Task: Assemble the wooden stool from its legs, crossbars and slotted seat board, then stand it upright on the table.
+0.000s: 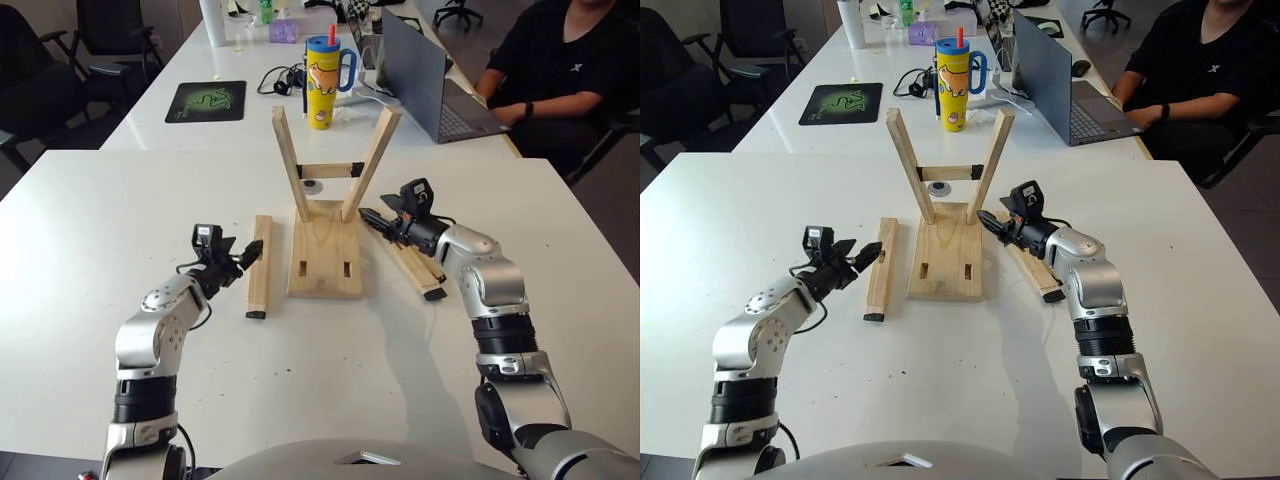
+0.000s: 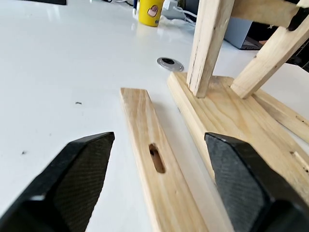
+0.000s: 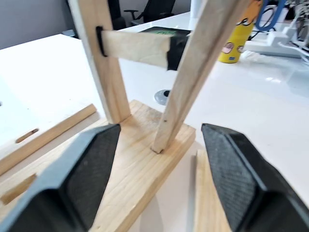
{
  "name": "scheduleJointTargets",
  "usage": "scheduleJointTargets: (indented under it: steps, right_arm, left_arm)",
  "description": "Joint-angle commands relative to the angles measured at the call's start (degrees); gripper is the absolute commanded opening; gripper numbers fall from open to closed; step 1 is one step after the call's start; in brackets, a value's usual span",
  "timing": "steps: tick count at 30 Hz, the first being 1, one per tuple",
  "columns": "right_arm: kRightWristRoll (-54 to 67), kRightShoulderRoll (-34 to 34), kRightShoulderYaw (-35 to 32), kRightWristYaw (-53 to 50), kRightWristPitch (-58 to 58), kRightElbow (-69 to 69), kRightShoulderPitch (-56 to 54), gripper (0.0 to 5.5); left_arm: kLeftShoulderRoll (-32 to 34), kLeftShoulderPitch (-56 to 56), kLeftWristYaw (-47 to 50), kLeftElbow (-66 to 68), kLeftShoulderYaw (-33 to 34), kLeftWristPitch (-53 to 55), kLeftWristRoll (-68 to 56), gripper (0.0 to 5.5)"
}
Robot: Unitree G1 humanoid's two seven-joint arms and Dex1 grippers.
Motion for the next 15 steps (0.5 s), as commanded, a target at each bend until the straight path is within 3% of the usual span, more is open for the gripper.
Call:
scheduleJointTargets:
  steps: [1, 7, 15]
  right_arm:
    - [-0.79, 1.37, -2.03, -5.45, -1.06, 1.44, 0.08, 3.15]
    - [-1.06, 3.30, -3.06, -11.37, -2.53, 1.88, 1.16, 3.15]
    - [-0.93, 3.67, -3.12, -13.15, -3.08, 1.10, 1.71, 3.15]
  left_arm:
    - [-1.79, 3.81, 5.23, -9.26, -3.33, 6.00, 1.04, 3.48]
    - [-1.00, 5.43, 9.35, -12.54, -7.15, 9.33, 4.72, 3.48]
    - [-1.03, 5.05, 9.57, -11.66, -7.54, 10.29, 5.66, 3.48]
